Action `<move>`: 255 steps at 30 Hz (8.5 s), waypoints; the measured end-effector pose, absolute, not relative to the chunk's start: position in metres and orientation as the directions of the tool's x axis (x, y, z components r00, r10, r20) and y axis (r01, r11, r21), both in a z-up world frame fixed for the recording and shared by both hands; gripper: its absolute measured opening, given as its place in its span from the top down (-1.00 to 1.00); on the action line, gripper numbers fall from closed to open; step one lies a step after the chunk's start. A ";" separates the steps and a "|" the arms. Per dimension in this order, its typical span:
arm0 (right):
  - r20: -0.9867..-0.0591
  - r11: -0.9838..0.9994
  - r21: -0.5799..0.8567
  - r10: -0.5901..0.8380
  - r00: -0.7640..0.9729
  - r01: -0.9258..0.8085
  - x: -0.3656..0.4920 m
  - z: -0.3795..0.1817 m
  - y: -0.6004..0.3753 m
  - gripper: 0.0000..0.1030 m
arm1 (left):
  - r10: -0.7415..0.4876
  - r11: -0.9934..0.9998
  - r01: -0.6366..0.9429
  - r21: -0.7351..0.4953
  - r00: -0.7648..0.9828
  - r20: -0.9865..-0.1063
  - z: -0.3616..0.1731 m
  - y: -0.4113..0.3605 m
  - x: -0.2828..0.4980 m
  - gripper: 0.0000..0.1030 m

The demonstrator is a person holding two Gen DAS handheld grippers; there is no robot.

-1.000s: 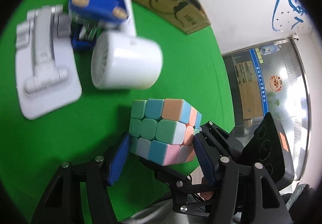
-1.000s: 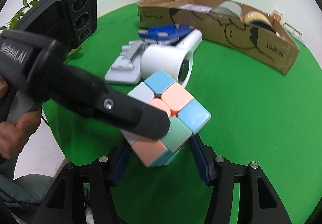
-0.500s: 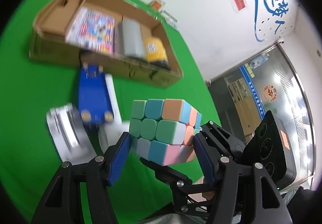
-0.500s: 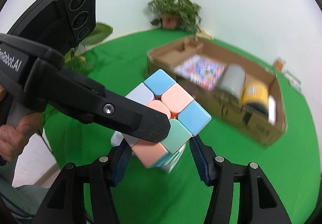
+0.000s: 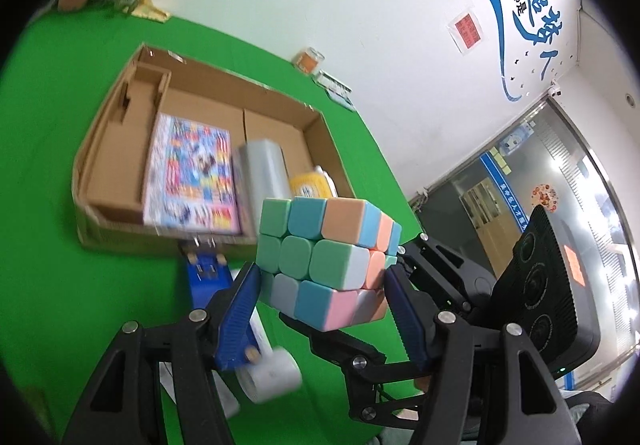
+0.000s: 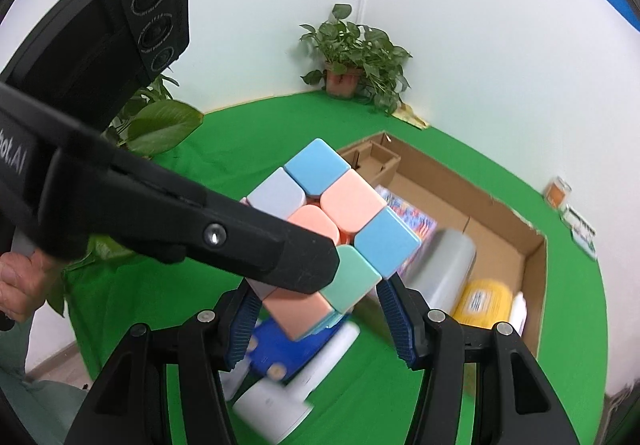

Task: Organize rigid objects
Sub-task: 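Lift the cube with the right gripper and carry it into the box compartment, then open the right gripper to release the cube in the box, then grasp the white hair dryer by its head with the right gripper, then lift the hair dryer with the right gripper off the table, then carry the hair dryer with the right gripper over the box, then lower the hair dryer beside the cube and open the right gripper, then grasp the blue stapler with the right gripper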

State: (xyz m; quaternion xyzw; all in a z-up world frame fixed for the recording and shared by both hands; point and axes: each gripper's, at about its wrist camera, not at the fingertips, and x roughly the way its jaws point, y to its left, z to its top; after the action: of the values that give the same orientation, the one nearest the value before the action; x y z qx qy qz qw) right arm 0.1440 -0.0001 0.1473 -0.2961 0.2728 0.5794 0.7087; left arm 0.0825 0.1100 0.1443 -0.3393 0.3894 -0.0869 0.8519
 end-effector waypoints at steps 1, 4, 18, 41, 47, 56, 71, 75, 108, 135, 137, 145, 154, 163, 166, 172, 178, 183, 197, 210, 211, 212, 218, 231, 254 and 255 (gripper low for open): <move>-0.732 0.147 -0.105 0.658 0.177 -0.984 0.149 0.148 0.007 -0.07 | -0.405 0.757 -0.121 -0.642 0.684 -0.607 0.146 0.116 0.091 -0.23; -0.746 0.126 -0.102 0.646 0.160 -0.987 0.170 0.147 0.036 -0.07 | -0.400 0.750 -0.138 -0.647 0.684 -0.610 0.145 0.138 0.109 -0.23; -0.812 0.004 0.100 0.578 -0.080 -0.995 0.224 0.099 0.172 -0.05 | -0.329 0.685 -0.314 -0.658 0.672 -0.664 0.103 0.244 0.150 -0.18; -0.862 0.056 0.288 0.451 -0.233 -0.956 0.220 0.020 0.203 0.55 | -0.261 0.672 -0.453 -0.586 0.595 -0.760 0.048 0.282 0.148 0.25; -0.852 0.099 0.342 0.451 -0.265 -0.934 0.223 0.008 0.203 0.55 | -0.221 0.700 -0.476 -0.533 0.565 -0.795 0.052 0.273 0.142 0.34; -0.866 0.195 0.213 0.491 -0.093 -0.957 0.213 0.034 0.166 -0.29 | -0.121 0.735 -0.482 -0.477 0.600 -0.791 0.067 0.268 0.126 0.34; -0.875 0.511 0.286 0.484 -0.003 -0.810 0.132 -0.006 -0.054 -0.95 | -0.206 0.794 -0.344 -0.501 0.623 -0.755 0.052 0.148 0.046 -0.98; -0.890 0.508 0.233 0.455 0.029 -0.830 0.108 -0.023 -0.059 -0.69 | -0.283 0.765 -0.338 -0.548 0.588 -0.758 0.035 0.126 0.043 -0.95; -0.907 0.663 0.187 0.399 0.132 -0.725 0.095 -0.010 -0.217 -0.08 | -0.530 0.762 -0.163 -0.627 0.399 -0.748 0.031 -0.027 0.085 -0.52; -0.842 0.598 0.180 0.504 0.192 -0.781 0.053 0.002 -0.224 -0.07 | -0.421 0.836 -0.186 -0.516 0.383 -0.822 0.028 -0.063 0.101 0.32; -0.819 0.591 0.168 0.529 0.222 -0.789 0.054 0.015 -0.220 -0.07 | -0.402 0.851 -0.158 -0.502 0.419 -0.814 0.044 -0.060 0.104 0.32; -0.725 0.555 0.124 0.617 0.307 -0.823 0.070 0.071 -0.181 -0.07 | -0.319 0.893 -0.087 -0.441 0.570 -0.757 0.123 -0.029 0.116 0.33; -0.639 0.522 0.032 0.667 0.384 -0.852 0.094 0.129 -0.112 -0.07 | -0.287 0.901 -0.054 -0.431 0.671 -0.684 0.188 0.027 0.141 0.33; -0.592 0.505 0.012 0.699 0.401 -0.863 0.113 0.160 -0.047 -0.07 | -0.259 0.908 -0.052 -0.416 0.710 -0.655 0.227 0.084 0.169 0.32; -0.599 0.497 0.019 0.701 0.388 -0.868 0.125 0.160 -0.023 -0.07 | -0.258 0.905 -0.061 -0.421 0.709 -0.657 0.227 0.102 0.178 0.32; -0.639 0.483 0.053 0.689 0.342 -0.874 0.136 0.148 0.011 -0.07 | -0.257 0.894 -0.096 -0.437 0.689 -0.678 0.211 0.135 0.194 0.32; -0.696 0.474 0.108 0.663 0.274 -0.874 0.153 0.118 0.046 -0.07 | -0.283 0.878 -0.121 -0.463 0.648 -0.707 0.176 0.165 0.212 0.32; -0.744 0.483 0.151 0.630 0.223 -0.863 0.166 0.086 0.074 -0.07 | -0.307 0.867 -0.144 -0.477 0.600 -0.739 0.142 0.183 0.228 0.32; -0.849 0.543 0.242 0.520 0.095 -0.804 0.178 0.006 0.107 -0.07 | -0.356 0.869 -0.175 -0.462 0.428 -0.831 0.062 0.200 0.261 0.33; -0.851 0.502 0.298 0.524 0.012 -0.812 0.179 -0.010 0.103 0.23 | -0.328 0.894 -0.171 -0.413 0.378 -0.866 0.053 0.203 0.265 0.46; -0.849 0.500 0.304 0.529 0.008 -0.811 0.181 -0.010 0.101 0.24 | -0.323 0.895 -0.176 -0.409 0.377 -0.868 0.054 0.203 0.264 0.46; -0.846 0.498 0.312 0.534 0.002 -0.809 0.187 -0.014 0.101 0.23 | -0.319 0.897 -0.181 -0.404 0.368 -0.873 0.053 0.202 0.264 0.46; -0.788 0.482 0.335 0.615 0.041 -0.810 0.193 0.009 0.067 -0.29 | -0.198 0.928 -0.202 -0.313 0.444 -0.874 0.081 0.198 0.242 0.43; -0.850 0.573 0.363 0.526 -0.010 -0.735 0.137 -0.051 -0.012 -0.81 | -0.124 0.864 -0.293 -0.410 0.666 -0.736 0.088 0.163 0.073 -0.92; -0.810 0.478 0.071 0.540 0.229 -0.876 0.117 -0.028 -0.163 -0.75 | -0.303 0.820 -0.228 -0.525 0.606 -0.736 0.047 0.068 0.069 -0.91; -0.796 0.458 0.017 0.544 0.266 -0.889 0.114 -0.022 -0.165 -0.77 | -0.299 0.817 -0.239 -0.525 0.603 -0.740 0.046 0.069 0.068 -0.91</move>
State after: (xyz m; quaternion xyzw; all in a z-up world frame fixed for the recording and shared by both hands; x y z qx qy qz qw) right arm 0.1143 -0.1654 -0.0219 -0.2248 0.3831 0.4694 0.7631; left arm 0.0677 0.0692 0.0455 -0.3023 0.4452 -0.0178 0.8427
